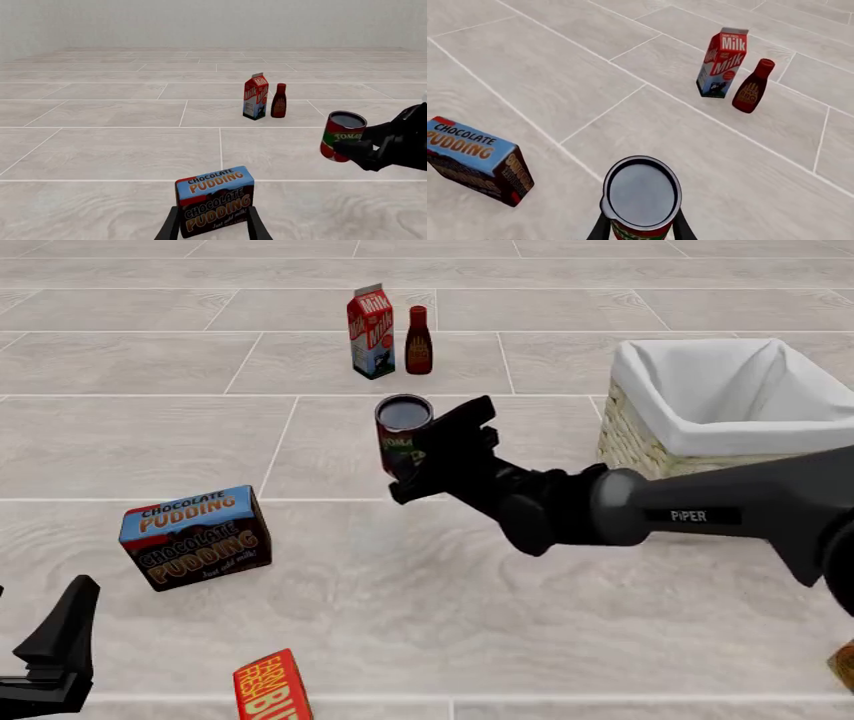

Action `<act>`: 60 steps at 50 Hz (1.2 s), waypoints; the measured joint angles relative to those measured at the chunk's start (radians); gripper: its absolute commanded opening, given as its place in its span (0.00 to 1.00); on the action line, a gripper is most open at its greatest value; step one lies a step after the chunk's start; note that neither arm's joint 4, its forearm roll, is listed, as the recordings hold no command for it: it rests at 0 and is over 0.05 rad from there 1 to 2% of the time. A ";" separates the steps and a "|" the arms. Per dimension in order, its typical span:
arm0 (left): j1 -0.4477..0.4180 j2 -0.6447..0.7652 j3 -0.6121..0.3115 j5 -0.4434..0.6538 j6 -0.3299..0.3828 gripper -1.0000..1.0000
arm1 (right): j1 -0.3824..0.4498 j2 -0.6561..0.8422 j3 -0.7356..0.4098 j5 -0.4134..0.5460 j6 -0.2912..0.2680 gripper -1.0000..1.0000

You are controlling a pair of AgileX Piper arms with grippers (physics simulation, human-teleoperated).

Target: Pick the tomato sauce and place it in the basket.

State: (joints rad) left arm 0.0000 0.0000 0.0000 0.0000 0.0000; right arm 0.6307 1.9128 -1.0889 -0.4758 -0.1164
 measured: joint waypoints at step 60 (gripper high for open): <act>0.000 0.000 0.000 0.000 0.000 1.00 | -0.114 -0.265 0.024 0.215 -0.065 0.00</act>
State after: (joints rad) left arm 0.0000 0.0000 0.0000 0.0000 0.0000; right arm 0.5171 1.6477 -1.0645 -0.2610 -0.1818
